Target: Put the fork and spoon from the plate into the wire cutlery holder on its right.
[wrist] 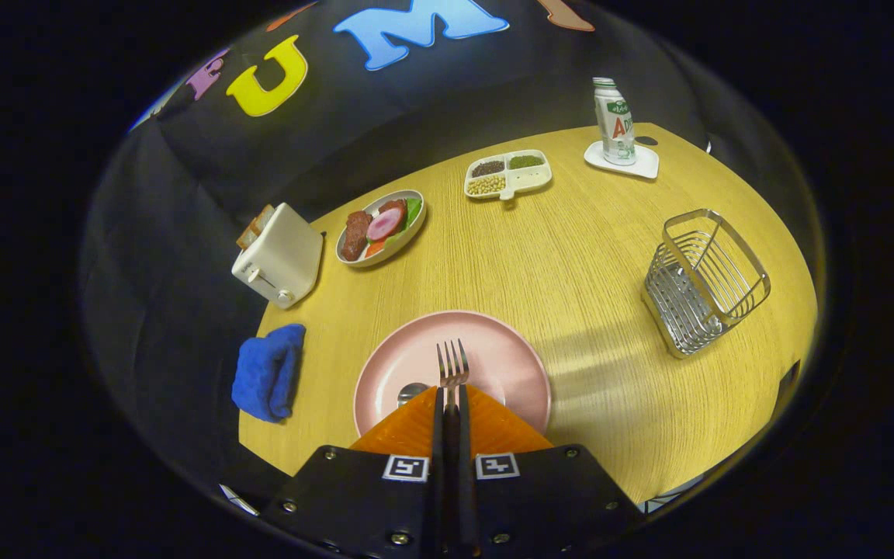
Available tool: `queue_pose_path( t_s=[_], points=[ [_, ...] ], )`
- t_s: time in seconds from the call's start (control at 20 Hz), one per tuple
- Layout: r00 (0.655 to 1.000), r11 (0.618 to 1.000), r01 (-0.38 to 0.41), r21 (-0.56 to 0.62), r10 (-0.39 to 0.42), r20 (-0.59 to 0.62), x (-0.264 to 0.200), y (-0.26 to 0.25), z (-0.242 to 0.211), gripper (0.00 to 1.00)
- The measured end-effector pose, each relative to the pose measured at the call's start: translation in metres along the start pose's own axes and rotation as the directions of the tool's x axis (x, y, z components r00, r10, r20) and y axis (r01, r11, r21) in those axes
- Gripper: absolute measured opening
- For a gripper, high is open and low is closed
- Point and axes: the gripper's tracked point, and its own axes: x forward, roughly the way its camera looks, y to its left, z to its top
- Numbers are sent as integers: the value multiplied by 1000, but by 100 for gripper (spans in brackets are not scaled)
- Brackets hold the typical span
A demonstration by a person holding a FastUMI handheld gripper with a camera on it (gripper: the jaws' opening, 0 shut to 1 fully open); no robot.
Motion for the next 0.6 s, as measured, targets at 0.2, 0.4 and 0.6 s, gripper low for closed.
queue_pose_path(
  t_s=[0.2, 0.4, 0.6],
  points=[
    [996, 998, -18, 65, 12, 84, -40, -15, 40, 8],
    [983, 995, 50, 88, -64, 174, -79, -65, 84, 8],
    [965, 985, 148, 94, -164, 205, -103, -120, 105, 8]
  ],
)
